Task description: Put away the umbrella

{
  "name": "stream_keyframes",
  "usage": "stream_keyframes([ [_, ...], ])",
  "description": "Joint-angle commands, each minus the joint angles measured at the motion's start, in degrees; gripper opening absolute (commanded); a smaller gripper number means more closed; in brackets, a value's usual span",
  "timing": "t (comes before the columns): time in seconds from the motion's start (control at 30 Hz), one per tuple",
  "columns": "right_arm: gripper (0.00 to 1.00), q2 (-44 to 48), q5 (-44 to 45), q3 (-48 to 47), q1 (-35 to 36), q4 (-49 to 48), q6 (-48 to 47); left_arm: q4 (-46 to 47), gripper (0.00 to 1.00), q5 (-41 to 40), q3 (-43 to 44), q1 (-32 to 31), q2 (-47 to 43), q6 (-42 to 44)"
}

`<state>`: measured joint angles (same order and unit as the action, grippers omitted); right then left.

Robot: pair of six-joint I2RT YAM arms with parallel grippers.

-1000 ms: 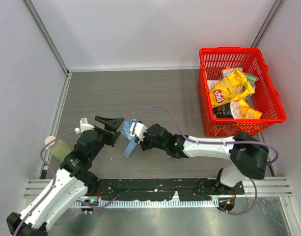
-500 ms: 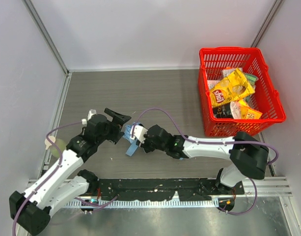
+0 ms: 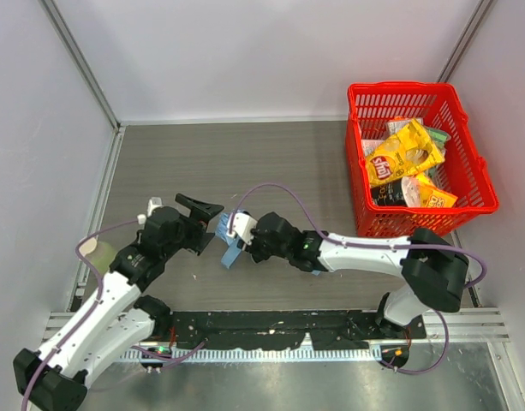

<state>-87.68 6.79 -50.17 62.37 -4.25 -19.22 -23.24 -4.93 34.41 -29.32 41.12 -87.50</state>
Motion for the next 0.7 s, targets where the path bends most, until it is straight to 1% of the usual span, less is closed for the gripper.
stream_keyframes([
  [0.0, 0.01, 1.4, 2.6, -3.9, -0.8, -5.9, 0.5, -4.8, 1.0, 0.4, 2.1, 0.2, -1.0, 0.9],
  [0.13, 0.01, 1.0, 3.1, -4.4, -0.8, -5.6, 0.3, -2.2, 1.0, 2.4, 0.5, 0.3, -0.6, -0.9],
  [0.33, 0.01, -0.4, 2.2, -6.9, 0.2, -3.7, 0.2, 4.7, 1.0, 6.8, 1.0, -0.3, 5.1, -1.4],
  [0.47, 0.01, -0.9, 1.2, -7.0, 1.1, -3.7, -0.4, 13.5, 1.0, 8.5, 0.6, -0.6, 8.6, -2.4],
  [0.53, 0.01, -1.0, 0.6, -7.0, 1.1, -3.1, -0.5, 16.4, 1.0, 9.1, 0.0, -0.6, 9.6, -2.8],
  [0.57, 0.01, -1.0, 0.4, -6.9, 1.1, -2.8, -0.4, 18.1, 1.0, 9.0, -0.7, -0.7, 9.2, -2.4],
  [0.67, 0.01, -0.9, 0.1, -6.5, 1.1, -2.6, -0.4, 21.9, 1.0, 3.7, -3.6, -2.0, 5.6, -2.5],
])
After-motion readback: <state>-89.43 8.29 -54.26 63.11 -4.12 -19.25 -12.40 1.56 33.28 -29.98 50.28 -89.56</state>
